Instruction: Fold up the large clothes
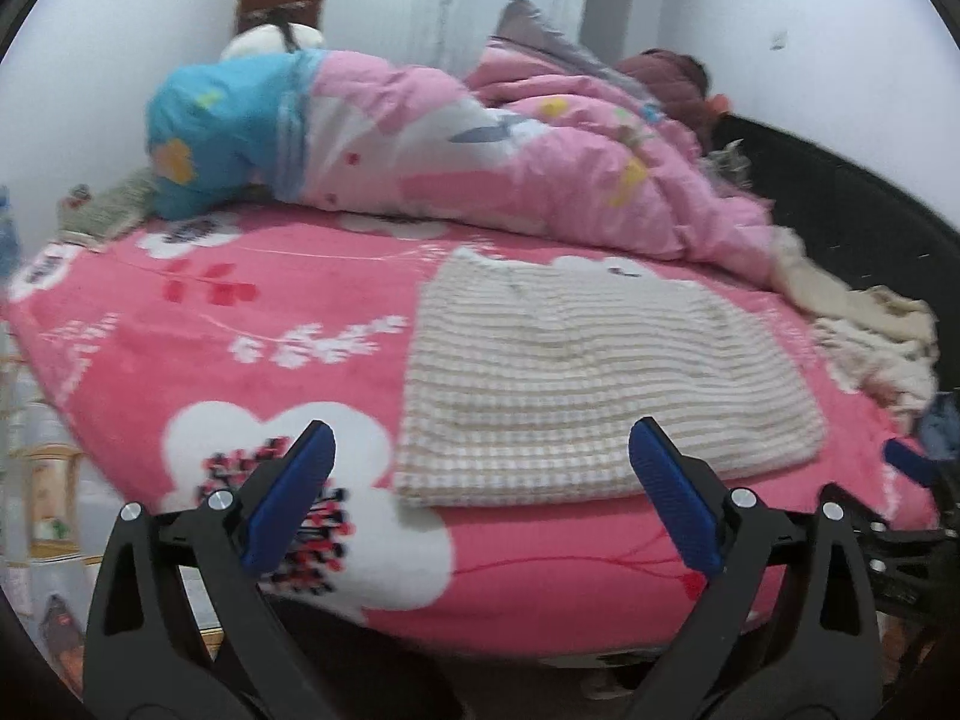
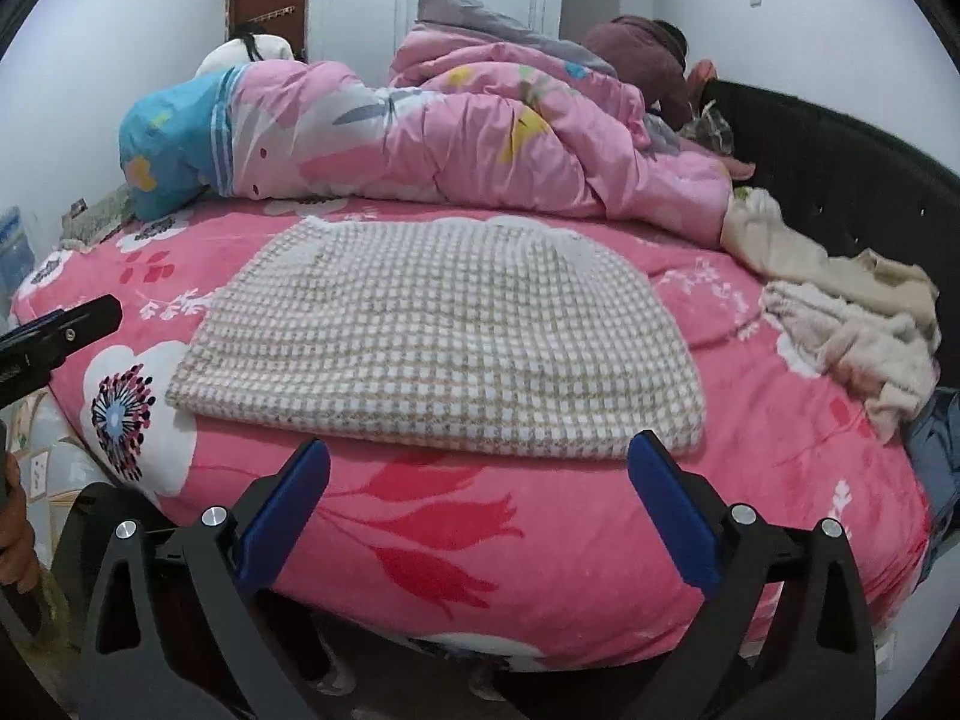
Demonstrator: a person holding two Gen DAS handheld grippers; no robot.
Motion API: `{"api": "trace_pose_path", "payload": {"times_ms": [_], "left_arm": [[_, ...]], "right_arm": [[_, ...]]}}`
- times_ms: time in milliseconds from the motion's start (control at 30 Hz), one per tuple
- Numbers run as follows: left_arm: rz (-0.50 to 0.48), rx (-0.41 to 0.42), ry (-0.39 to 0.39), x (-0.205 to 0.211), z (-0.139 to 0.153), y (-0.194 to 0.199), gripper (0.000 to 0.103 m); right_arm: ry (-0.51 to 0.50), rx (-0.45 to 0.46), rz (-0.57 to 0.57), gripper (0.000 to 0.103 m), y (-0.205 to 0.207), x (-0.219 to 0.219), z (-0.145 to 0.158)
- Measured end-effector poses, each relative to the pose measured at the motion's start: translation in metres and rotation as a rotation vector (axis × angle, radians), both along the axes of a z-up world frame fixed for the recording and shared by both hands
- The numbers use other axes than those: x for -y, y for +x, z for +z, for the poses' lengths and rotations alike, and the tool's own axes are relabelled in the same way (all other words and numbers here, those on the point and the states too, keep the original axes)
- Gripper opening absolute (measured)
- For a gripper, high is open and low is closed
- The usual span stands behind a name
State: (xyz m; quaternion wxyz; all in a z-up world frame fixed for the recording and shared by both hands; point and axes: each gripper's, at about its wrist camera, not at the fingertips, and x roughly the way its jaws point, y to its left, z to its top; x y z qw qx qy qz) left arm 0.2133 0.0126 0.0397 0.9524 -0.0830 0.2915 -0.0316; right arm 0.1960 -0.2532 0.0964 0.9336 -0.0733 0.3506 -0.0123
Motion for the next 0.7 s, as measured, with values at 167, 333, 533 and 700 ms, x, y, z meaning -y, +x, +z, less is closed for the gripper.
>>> {"api": "trace_pose_path", "payload": {"times_ms": [167,333,533,700], "left_arm": [[0.073,-0.002,0.052,0.001,0.008,-0.005,0.095],[0.107,0.036,0.112,0.004,0.013,-0.011,0.095],[0.09,0.021,0.059,0.003,0.011,-0.011,0.095],[0.099,-0.029,0.095,0.007,0.001,-0.002,0.095]], "right_arm": [[-0.032,0.031,-0.013,0.097,-0.001,-0.01,0.004],[-0.062,0.053,-0.01,0.097,-0.003,-0.019,0.006],[-0.067,0.054,-0.002,0.097,-0.002,-0.024,0.006],[-0.084,0.074,-0.03,0.097,-0.005,-0.024,0.007]]}}
